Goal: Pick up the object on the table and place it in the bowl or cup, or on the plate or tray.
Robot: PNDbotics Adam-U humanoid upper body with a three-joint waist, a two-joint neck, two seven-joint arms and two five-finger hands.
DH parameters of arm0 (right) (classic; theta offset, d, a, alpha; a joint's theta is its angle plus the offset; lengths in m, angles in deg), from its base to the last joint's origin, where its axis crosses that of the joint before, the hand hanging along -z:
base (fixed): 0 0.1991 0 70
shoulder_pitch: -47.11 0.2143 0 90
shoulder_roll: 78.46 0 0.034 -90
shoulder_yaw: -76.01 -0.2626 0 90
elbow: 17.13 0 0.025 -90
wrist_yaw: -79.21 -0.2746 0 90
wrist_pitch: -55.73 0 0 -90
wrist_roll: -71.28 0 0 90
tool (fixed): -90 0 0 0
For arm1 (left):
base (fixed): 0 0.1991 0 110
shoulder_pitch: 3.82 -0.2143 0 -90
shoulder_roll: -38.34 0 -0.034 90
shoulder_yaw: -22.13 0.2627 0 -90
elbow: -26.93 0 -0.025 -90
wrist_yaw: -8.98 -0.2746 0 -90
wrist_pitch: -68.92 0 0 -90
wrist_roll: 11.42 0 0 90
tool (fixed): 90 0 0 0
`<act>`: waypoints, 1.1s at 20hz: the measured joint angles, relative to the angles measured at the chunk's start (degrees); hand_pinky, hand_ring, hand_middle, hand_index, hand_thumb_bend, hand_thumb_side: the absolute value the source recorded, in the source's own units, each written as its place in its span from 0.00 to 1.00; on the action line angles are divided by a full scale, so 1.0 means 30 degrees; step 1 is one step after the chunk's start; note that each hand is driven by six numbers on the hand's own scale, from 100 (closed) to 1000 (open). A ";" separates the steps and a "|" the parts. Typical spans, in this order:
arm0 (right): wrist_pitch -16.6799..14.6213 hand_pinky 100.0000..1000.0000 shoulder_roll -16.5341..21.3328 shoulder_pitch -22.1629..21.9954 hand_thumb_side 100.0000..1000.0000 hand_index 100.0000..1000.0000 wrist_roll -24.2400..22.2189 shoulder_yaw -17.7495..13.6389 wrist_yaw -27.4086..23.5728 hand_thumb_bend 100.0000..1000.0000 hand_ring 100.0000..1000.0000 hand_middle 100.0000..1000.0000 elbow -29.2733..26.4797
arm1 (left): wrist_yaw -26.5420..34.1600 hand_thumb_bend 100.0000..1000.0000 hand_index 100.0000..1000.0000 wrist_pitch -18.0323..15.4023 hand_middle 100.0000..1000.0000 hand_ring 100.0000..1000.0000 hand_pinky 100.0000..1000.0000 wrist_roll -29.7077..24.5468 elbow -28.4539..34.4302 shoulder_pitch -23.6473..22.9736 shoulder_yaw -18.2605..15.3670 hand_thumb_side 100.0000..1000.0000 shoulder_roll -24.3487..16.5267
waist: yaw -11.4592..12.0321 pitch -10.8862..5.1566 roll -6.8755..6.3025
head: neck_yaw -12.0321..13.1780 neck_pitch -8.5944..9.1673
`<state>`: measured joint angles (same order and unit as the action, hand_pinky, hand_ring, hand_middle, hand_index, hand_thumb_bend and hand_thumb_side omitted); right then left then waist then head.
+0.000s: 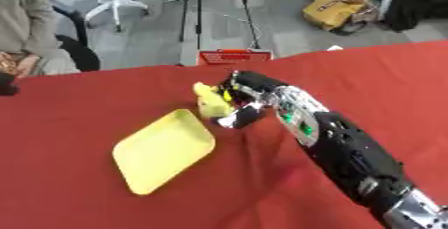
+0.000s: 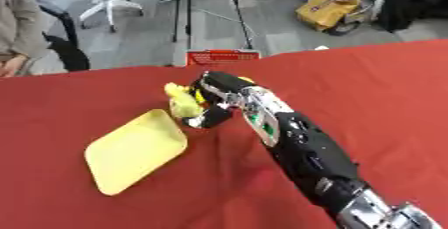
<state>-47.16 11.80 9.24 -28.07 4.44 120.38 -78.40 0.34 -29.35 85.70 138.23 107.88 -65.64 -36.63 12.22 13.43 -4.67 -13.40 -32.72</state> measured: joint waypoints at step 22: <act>-0.1630 0.27 -0.1808 -0.0269 0.40 0.36 -0.0231 0.1835 -0.1504 0.39 0.18 0.22 0.0071 | 0.0000 0.76 0.78 -0.0006 0.69 0.59 0.57 -0.0006 0.0002 0.0018 0.0012 0.82 0.0012 | 0.0266 0.0000 0.0000 | -0.0291 0.0002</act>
<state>-52.05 6.38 8.44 -28.77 9.94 115.87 -78.19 0.34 -29.37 85.69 138.23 107.93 -65.61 -36.59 13.02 13.43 -4.67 -14.28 -32.71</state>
